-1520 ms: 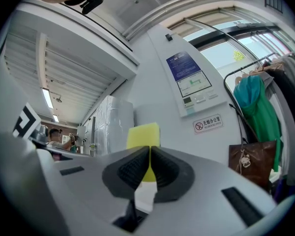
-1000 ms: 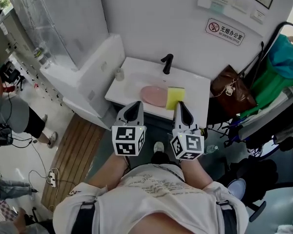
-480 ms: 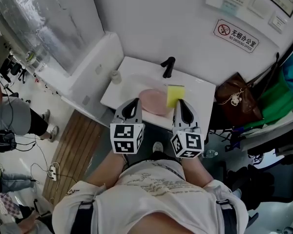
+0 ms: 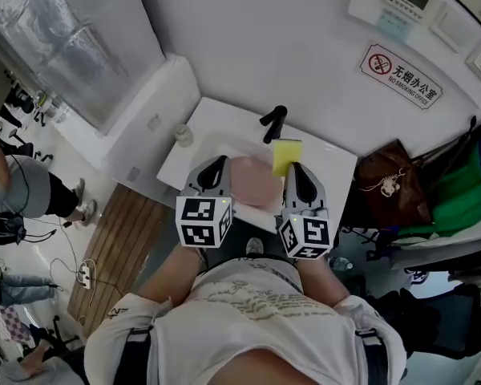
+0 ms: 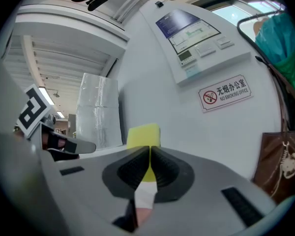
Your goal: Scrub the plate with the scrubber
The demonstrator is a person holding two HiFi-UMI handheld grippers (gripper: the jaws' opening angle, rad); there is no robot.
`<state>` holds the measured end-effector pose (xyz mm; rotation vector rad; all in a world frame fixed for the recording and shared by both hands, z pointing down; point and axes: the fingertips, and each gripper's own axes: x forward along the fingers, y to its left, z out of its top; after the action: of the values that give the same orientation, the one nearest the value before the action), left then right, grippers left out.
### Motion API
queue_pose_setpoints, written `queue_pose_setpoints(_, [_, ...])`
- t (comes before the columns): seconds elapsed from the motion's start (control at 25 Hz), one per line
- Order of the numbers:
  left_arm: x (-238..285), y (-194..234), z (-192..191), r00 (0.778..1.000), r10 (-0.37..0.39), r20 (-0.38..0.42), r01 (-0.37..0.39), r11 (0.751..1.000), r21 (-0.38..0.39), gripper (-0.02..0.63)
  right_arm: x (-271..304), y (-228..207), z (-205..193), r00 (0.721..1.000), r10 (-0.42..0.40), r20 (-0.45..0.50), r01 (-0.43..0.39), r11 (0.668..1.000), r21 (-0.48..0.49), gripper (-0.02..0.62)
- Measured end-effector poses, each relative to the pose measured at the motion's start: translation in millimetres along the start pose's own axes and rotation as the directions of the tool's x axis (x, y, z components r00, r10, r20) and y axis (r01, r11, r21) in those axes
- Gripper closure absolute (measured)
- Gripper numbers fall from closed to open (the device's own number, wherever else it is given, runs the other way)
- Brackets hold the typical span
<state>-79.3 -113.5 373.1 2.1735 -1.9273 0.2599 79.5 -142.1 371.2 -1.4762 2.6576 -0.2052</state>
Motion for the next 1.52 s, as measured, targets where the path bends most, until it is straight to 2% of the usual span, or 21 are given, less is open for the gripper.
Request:
queue_pose_setpoints(0.48, [40, 16, -16, 0.996, 0.037, -0.083, -0.037, 0.999, 0.002, 0.584, 37, -22, -17, 0.998, 0.023, -0.062, -0.023, 1.000, 0.009, 0.561])
queue_pose_setpoints(0.96, [69, 58, -58, 0.977, -0.016, -0.213, 0.013, 1.000, -0.013, 0.584, 58, -19, -66, 0.984, -0.040, -0.171, 0.038, 0.999, -0.012, 0.561])
queue_pose_setpoints(1.24, [87, 79, -98, 0.931, -0.106, -0.349, 0.065, 0.990, -0.129, 0.583, 59, -13, -97, 0.967, -0.078, -0.241, 0.069, 0.997, -0.046, 0.561])
queue_pose_setpoints(1.4, [98, 86, -119, 0.901, -0.142, -0.410, 0.088, 0.985, -0.147, 0.583, 55, -13, -115, 0.953, -0.107, -0.282, 0.087, 0.993, -0.081, 0.561])
queue_pose_setpoints(1.52, [105, 87, -138, 0.867, -0.168, -0.469, 0.113, 0.983, -0.144, 0.583, 49, -13, -133, 0.937, -0.128, -0.324, 0.098, 0.989, -0.108, 0.561])
